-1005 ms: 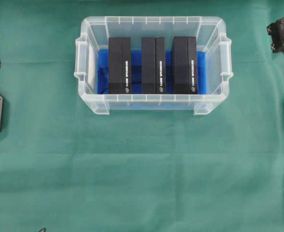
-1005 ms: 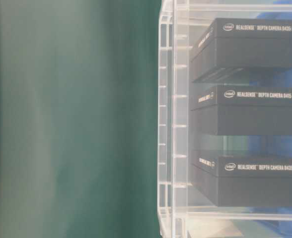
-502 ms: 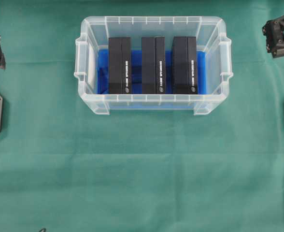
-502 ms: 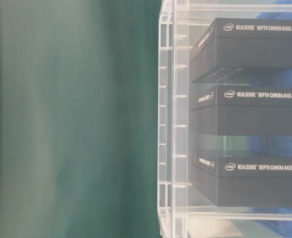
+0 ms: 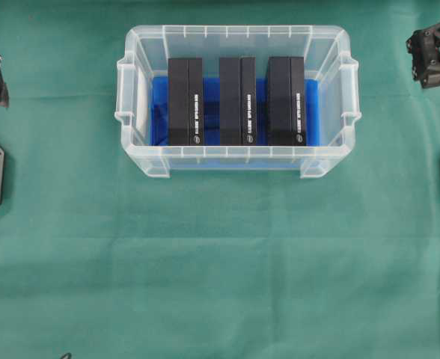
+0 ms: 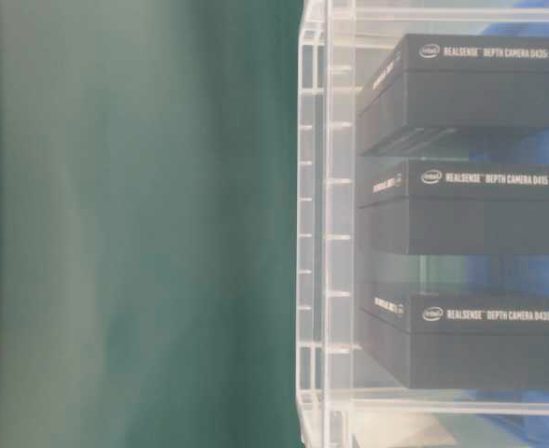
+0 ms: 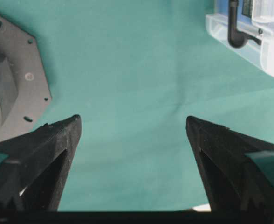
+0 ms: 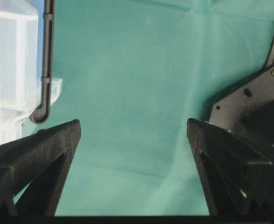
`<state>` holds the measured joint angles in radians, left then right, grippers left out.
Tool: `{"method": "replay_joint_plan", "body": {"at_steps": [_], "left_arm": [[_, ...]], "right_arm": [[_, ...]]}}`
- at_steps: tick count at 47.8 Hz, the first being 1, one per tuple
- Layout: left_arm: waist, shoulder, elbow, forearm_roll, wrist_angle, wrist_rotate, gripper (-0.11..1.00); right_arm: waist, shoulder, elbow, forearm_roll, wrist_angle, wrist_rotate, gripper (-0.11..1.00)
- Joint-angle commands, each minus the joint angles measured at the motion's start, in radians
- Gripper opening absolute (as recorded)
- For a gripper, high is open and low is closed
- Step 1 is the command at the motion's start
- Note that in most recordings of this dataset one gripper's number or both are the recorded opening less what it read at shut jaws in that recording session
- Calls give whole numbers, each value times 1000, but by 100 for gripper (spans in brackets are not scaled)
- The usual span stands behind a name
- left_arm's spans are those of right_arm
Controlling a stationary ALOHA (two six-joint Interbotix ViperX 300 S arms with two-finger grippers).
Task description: Take out the box from the case.
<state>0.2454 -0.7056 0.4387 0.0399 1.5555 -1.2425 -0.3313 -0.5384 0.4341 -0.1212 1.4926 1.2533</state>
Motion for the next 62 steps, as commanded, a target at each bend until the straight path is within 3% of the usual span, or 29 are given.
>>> {"method": "replay_joint_plan", "body": {"at_steps": [1,41,62], "left_arm": [[3,3,-9,0,-3,2,93],[3,3,-9,2,-3,-2,93],[3,3,-9,3,2,-5,93]], "right_arm": [[0,-3,-9,-3,2,2,96],[0,-3,-11,0,-2,5,96],[23,78,-54,3,-71,58,96]]}}
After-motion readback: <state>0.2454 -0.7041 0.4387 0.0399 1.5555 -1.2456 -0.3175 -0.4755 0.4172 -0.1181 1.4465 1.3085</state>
